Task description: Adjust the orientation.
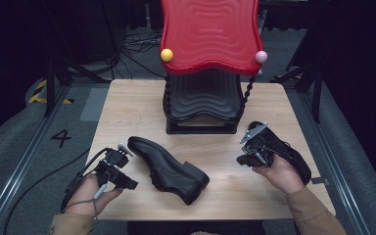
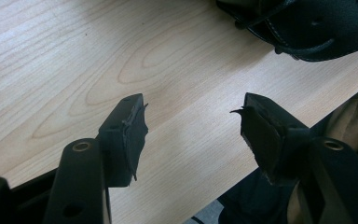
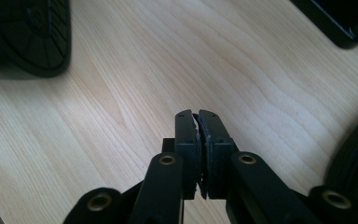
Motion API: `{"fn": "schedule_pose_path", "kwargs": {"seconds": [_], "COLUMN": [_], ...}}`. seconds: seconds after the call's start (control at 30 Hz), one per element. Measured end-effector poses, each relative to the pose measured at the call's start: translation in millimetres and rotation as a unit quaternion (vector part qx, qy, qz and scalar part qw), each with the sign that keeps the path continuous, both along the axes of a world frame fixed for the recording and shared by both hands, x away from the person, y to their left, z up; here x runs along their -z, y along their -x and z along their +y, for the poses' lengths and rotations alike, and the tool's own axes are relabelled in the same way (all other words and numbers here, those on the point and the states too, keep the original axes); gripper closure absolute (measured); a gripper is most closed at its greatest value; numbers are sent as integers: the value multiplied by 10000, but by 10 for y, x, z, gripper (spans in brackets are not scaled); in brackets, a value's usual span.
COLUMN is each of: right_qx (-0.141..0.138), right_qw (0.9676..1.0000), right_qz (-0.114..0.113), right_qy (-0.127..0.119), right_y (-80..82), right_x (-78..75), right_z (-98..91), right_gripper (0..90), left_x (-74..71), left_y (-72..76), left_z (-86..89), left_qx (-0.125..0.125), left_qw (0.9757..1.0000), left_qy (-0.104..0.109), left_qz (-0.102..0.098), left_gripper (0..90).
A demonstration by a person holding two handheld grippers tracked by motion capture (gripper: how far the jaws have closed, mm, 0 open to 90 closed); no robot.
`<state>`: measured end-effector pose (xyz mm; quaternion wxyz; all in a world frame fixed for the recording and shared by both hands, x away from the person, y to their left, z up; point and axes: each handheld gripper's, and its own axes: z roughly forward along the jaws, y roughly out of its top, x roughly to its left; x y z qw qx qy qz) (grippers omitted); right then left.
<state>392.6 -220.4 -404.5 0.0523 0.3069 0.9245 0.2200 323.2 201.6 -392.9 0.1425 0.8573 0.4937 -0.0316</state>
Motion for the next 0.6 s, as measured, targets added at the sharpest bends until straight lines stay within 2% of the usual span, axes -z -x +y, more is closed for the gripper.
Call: {"fn": "schedule_pose_path", "kwargs": {"seconds": [0.13, 0.2, 0.33, 0.37, 0.4, 0.47, 0.6], "right_qx": [-128, -181, -233, -290, -290, -425, -611], "right_qw": [9996, 9991, 9985, 9974, 9974, 9956, 9940], "right_qz": [-118, -124, -155, -195, -195, -242, -300], "right_qy": [-209, -351, -479, -631, -631, -795, -860], "right_y": [14, 16, 17, 22, 22, 52, 94], "right_x": [-58, -89, -118, -145, -145, -186, -225], "right_z": [37, 62, 96, 133, 133, 215, 300], "right_gripper": [897, 897, 897, 897, 897, 897, 897], "left_x": [-17, -20, -7, -7, 7, 31, 32], "left_y": [45, 64, 101, 101, 118, 139, 157], "left_z": [4, 9, 24, 24, 35, 41, 51], "left_qx": [-23, -15, 0, 0, -3, 20, 10], "left_qw": [10000, 10000, 10000, 10000, 10000, 10000, 10000], "left_qy": [-6, 2, -17, -17, 34, 3, 17], "left_qz": [-87, -90, -73, -73, -53, 33, 42], "left_gripper": [404, 403, 397, 397, 397, 395, 397]}}
